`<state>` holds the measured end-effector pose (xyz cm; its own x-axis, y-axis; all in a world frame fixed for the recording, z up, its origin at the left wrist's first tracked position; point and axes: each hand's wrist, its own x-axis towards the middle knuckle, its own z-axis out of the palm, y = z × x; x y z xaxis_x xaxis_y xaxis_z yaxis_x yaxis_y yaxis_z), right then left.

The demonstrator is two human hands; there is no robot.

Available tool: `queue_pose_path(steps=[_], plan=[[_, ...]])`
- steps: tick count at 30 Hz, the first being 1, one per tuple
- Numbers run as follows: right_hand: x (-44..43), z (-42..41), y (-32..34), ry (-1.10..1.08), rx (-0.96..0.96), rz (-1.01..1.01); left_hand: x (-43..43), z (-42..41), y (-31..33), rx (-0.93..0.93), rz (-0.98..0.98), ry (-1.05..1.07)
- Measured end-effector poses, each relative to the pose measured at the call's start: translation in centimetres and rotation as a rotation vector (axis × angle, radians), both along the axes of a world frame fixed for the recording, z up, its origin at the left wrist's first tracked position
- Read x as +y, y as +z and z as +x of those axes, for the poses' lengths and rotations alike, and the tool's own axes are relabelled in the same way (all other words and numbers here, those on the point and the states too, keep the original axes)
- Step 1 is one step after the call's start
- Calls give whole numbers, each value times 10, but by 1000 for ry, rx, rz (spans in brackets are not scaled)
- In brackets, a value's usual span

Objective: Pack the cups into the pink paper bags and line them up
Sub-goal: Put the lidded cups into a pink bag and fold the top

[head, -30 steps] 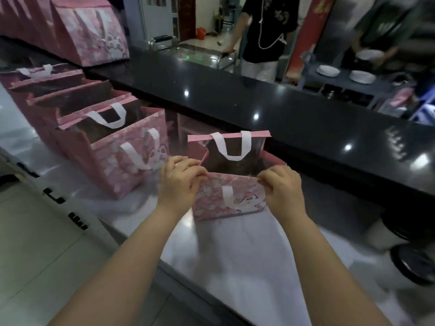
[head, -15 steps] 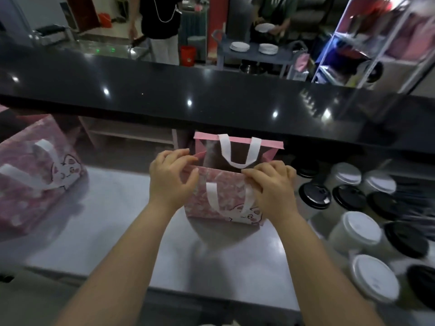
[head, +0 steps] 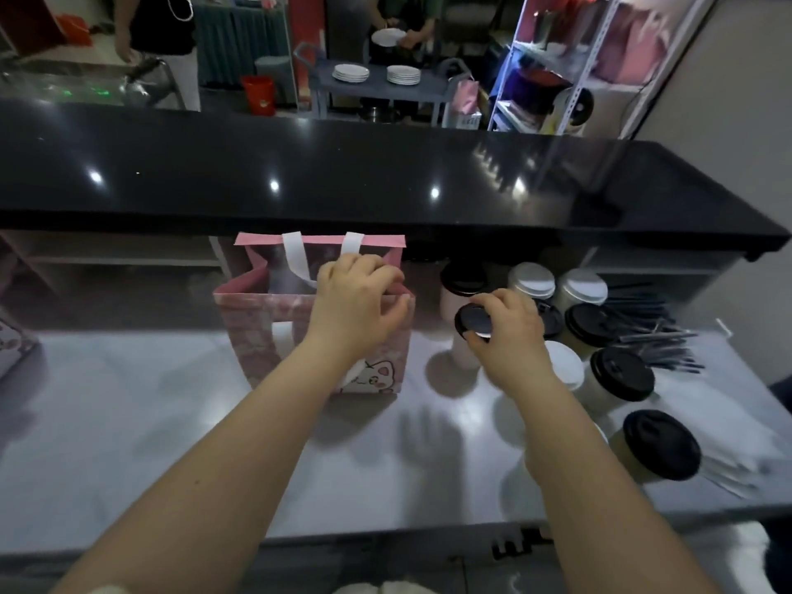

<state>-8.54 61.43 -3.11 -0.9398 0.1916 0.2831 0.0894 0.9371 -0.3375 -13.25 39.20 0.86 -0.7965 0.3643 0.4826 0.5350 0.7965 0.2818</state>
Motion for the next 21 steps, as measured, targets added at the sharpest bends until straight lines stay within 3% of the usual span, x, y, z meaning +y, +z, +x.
queue_pose_path(steps=[4, 8, 10, 15, 21], plan=[[14, -25, -16, -156, -339, 90, 18, -9, -8, -93, -114, 18], [14, -44, -38, -137, -485, 215, 23, -7, -17, -83, -79, 22], [11, -45, -46, -111, -478, 235, 25, -5, -21, -43, -72, 21], [2, -34, -58, -29, -238, 282, 26, -1, -24, 41, -42, 20], [-1, -30, -64, 6, -242, 180, 19, 2, -21, 1, -53, 20]])
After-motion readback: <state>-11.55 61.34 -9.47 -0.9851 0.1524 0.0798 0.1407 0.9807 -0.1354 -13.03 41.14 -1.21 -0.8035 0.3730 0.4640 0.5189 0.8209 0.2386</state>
